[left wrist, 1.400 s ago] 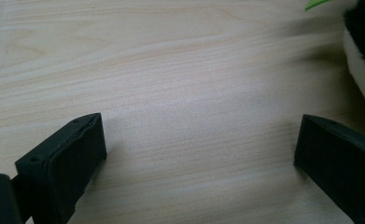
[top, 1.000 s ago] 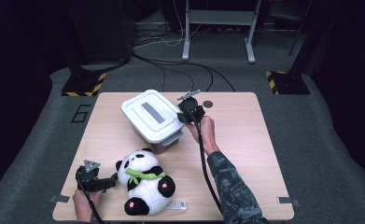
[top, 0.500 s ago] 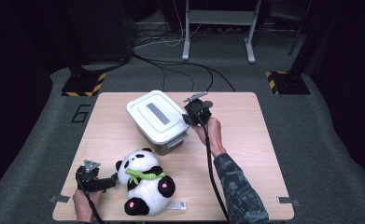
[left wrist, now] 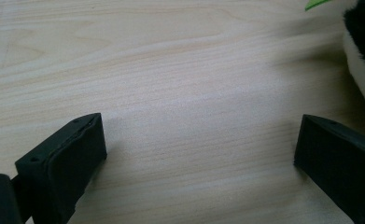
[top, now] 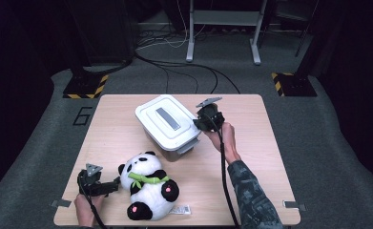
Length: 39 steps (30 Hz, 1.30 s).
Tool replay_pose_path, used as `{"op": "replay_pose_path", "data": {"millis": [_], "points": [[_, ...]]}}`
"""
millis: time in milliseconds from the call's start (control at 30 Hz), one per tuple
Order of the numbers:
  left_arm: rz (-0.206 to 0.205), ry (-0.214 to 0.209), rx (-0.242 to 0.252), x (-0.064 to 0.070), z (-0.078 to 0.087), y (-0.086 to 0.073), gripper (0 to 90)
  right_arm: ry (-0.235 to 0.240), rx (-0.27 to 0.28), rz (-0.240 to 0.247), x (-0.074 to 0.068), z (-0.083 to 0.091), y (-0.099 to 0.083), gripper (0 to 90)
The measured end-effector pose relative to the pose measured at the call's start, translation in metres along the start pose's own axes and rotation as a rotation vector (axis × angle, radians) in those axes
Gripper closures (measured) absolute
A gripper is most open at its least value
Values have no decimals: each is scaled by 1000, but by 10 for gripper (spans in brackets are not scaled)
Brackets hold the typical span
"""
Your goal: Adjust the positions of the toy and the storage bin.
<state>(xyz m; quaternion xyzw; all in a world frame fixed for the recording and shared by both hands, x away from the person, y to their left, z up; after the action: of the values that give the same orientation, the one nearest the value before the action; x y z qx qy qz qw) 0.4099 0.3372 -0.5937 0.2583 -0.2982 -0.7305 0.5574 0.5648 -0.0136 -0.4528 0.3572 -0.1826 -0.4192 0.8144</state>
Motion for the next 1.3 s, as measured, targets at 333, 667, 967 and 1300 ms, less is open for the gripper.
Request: {"op": "replay_pose_path", "data": {"millis": [333, 667, 967, 1300], "points": [[0, 0, 0, 0, 0, 0, 20, 0, 5, 6, 5, 11, -10, 721], [0, 0, -1, 0, 0, 0, 20, 7, 4, 2, 10, 23, -20, 724], [0, 0, -1, 0, 0, 0, 20, -10, 6, -21, 14, 34, -29, 725], [0, 0, -1, 0, 0, 0, 20, -10, 16, -27, 23, 46, -39, 726]]}}
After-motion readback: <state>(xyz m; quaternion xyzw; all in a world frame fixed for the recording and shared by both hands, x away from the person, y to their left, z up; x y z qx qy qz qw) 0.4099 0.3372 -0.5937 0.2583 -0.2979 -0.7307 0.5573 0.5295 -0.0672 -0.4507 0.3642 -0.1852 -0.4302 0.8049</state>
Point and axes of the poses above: each handheld gripper's, and its own axes: z roughly backward along the jaws, y roughly out of its top, x roughly to its right, the point moved 9 cm from there along -z, roughly forward along the jaws, and after that the axes turned 4 degrees about -z, right-handed, at the moved point
